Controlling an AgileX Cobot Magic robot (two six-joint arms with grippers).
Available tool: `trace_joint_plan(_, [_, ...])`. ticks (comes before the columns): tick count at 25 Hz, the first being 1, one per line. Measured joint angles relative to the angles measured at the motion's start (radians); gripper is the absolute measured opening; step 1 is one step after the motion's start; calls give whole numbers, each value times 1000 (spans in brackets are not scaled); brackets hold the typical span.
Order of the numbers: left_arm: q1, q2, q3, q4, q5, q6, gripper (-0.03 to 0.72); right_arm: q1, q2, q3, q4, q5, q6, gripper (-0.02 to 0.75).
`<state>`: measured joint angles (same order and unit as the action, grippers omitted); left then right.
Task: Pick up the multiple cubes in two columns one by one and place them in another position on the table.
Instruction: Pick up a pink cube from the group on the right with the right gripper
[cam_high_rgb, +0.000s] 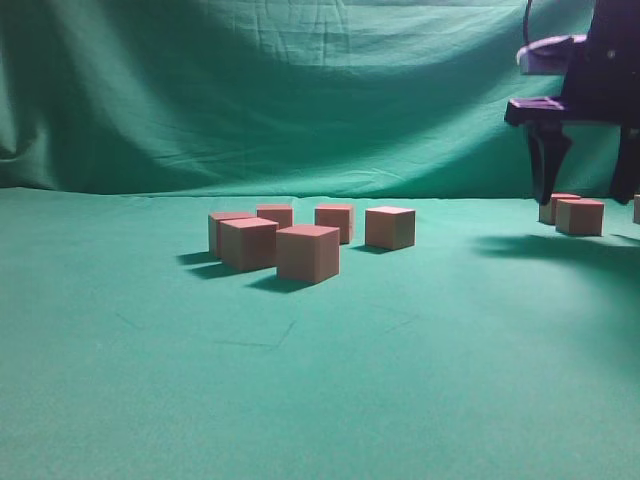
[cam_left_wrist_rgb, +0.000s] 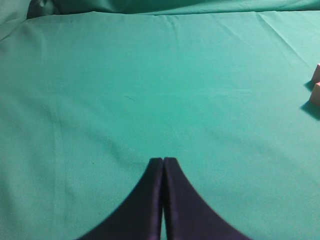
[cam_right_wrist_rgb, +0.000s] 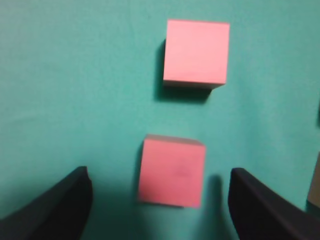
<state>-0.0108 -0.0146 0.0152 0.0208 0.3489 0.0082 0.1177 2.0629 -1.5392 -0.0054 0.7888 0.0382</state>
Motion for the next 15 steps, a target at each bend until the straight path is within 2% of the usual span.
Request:
trace_joint_plan(10, [0,0,0,0,0,0,0,0,60,-2,0,-82,0,566])
trace_joint_plan(13, [0,0,0,0,0,0,0,0,69,-5,0,-88,0,459])
trace_joint_plan(15, [0,0,0,0,0,0,0,0,69,-9,0,-86,0,353])
